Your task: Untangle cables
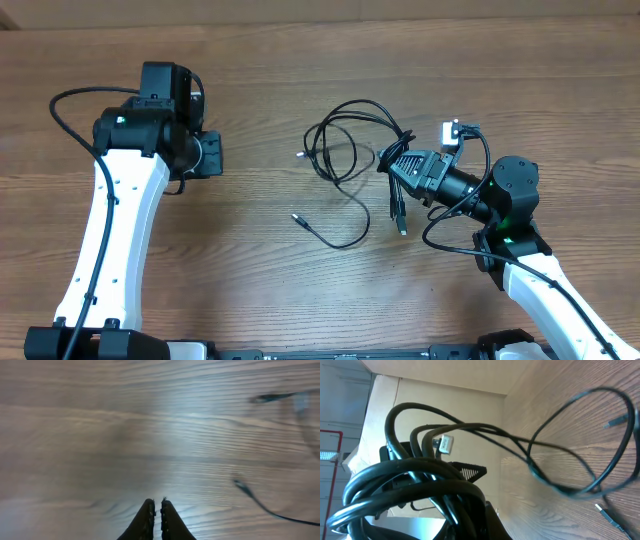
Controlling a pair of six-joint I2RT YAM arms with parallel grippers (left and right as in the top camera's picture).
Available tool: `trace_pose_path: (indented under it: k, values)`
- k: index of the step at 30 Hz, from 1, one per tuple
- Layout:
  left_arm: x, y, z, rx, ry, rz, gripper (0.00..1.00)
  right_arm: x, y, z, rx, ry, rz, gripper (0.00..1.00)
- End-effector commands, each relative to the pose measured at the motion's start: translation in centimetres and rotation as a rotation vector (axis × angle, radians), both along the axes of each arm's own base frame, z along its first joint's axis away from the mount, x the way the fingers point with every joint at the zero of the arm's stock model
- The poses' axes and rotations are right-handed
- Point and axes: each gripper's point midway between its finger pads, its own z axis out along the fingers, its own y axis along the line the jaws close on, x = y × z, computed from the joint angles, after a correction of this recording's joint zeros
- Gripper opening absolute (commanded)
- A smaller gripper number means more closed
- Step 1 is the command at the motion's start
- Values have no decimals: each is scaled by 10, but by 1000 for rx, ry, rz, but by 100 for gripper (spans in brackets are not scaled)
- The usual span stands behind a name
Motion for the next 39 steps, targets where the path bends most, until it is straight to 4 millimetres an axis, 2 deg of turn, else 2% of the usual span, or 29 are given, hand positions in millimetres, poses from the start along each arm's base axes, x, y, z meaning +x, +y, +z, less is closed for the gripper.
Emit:
trace_pose_path:
  k: [1,4,5,8,11,16,21,23,26,28,33,36,37,39]
  values:
    - [1,-53,25,-235,-92,-303,9,2,-1,9,5,-29,-3,4]
    - [-4,-83,38,-382,-143,-480,20,2,-1,9,5,-29,-3,4]
    - [-5,-88,41,-403,-152,-502,22,2,-1,9,5,-29,-3,4]
    - [-4,-92,44,-427,-170,-528,24,2,-1,9,6,-29,-2,4]
    - [-3,-98,49,-436,-209,-602,20,1,0,9,14,-16,0,4]
    - [-9,-114,58,-436,-315,-854,33,0,1,9,57,56,8,4]
    - [-14,-126,58,-361,-393,-1076,38,-1,1,9,139,196,0,4]
    - [-15,-130,59,-349,-407,-1121,44,-1,1,9,168,247,-3,4]
    - [-14,-140,59,-330,-423,-1159,64,-2,2,11,220,325,3,4]
    - [-16,-145,58,-335,-421,-1174,69,-4,3,21,227,273,24,4]
    - [-20,-152,56,-347,-409,-1190,74,-8,4,51,251,117,62,4]
    - [-19,-153,56,-335,-422,-1215,76,-9,5,51,273,159,68,4]
    - [-18,-154,56,-336,-424,-1208,74,-10,5,51,273,159,69,4]
    - [-16,-154,58,-367,-402,-1134,60,-11,5,50,270,158,76,4]
